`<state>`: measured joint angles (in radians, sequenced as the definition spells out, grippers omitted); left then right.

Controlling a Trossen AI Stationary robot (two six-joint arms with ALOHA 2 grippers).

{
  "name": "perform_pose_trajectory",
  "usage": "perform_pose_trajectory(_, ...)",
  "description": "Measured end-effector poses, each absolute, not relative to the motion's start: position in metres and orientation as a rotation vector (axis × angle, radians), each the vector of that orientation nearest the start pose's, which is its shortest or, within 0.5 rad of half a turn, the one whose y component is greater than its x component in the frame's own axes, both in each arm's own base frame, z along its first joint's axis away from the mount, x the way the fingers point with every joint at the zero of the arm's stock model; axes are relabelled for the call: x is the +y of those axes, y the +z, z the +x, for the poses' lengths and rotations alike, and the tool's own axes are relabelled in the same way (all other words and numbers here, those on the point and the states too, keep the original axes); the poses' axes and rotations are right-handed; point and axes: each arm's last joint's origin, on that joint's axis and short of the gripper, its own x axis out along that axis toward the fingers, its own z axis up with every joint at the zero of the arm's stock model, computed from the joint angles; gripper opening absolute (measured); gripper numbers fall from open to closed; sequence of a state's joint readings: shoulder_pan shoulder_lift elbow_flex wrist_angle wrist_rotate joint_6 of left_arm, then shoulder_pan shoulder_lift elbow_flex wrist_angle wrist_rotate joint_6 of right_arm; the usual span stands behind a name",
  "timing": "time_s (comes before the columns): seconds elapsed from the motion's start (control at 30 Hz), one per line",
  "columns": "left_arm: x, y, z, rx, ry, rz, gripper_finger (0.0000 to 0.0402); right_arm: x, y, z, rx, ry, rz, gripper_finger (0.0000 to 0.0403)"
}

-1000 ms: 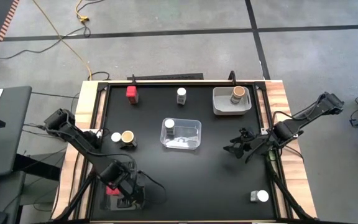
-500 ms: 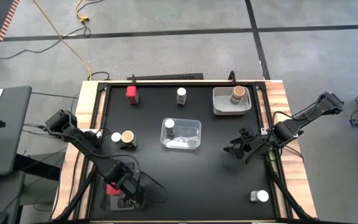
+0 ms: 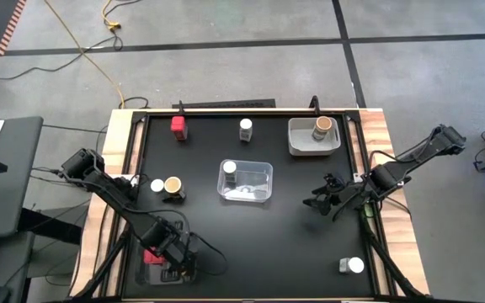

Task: Sort spices by type
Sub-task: Put the red seasoning can into the black bin

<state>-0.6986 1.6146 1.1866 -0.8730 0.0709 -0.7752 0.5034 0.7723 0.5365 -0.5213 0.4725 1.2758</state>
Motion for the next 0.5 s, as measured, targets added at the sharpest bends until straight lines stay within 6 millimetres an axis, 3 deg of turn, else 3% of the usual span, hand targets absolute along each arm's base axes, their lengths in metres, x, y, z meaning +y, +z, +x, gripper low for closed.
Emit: perform_pose_trajectory(0.5,-0.1975,0.2271,0.2324,1.406,-0.134,-0.215,0.0237,0.0614,0.2246,0.1387,0.57,-0.385,0.873,0.0388)
